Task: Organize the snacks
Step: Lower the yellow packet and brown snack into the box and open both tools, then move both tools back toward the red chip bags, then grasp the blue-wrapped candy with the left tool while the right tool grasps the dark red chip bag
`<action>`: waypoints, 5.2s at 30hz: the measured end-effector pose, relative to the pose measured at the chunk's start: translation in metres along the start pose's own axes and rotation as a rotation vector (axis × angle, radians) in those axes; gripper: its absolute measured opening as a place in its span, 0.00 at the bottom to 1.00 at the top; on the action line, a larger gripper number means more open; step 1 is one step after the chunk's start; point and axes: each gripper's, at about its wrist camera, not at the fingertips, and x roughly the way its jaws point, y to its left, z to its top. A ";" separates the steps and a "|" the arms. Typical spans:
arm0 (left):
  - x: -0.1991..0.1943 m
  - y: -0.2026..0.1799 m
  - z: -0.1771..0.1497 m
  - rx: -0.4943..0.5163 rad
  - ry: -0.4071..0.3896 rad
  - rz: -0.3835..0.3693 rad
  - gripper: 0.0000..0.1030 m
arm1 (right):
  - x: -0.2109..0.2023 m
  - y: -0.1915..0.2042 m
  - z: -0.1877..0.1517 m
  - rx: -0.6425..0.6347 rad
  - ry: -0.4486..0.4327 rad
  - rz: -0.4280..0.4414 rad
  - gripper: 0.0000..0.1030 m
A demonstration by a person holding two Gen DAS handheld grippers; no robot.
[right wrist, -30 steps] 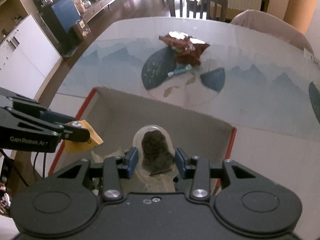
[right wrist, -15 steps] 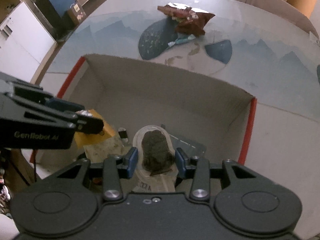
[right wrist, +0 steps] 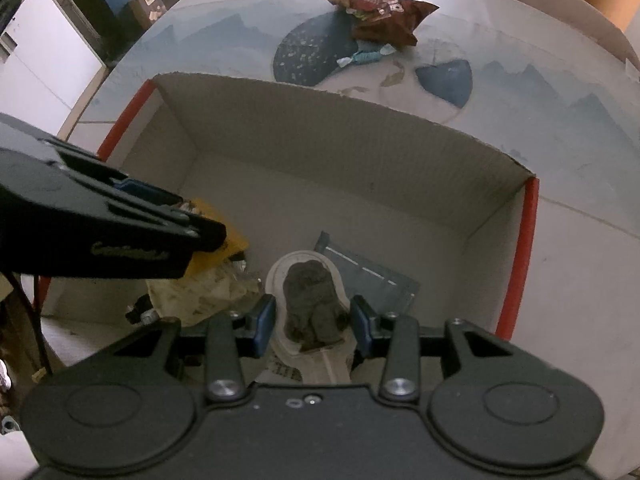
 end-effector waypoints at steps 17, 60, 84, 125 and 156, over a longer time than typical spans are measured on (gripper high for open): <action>0.006 -0.004 -0.003 0.030 0.001 0.013 0.34 | 0.000 -0.008 -0.001 0.027 0.007 0.011 0.40; -0.114 0.020 0.039 0.041 -0.356 0.008 0.76 | -0.114 -0.045 0.074 -0.025 -0.274 0.067 0.99; -0.047 0.050 0.173 0.062 -0.284 0.071 0.77 | -0.044 -0.119 0.219 0.147 -0.201 -0.003 1.00; 0.103 0.022 0.221 0.205 -0.104 0.076 0.43 | 0.128 -0.131 0.291 0.188 0.009 0.047 0.85; 0.073 0.047 0.216 0.041 -0.154 0.044 0.12 | 0.085 -0.140 0.264 0.198 -0.088 0.055 0.38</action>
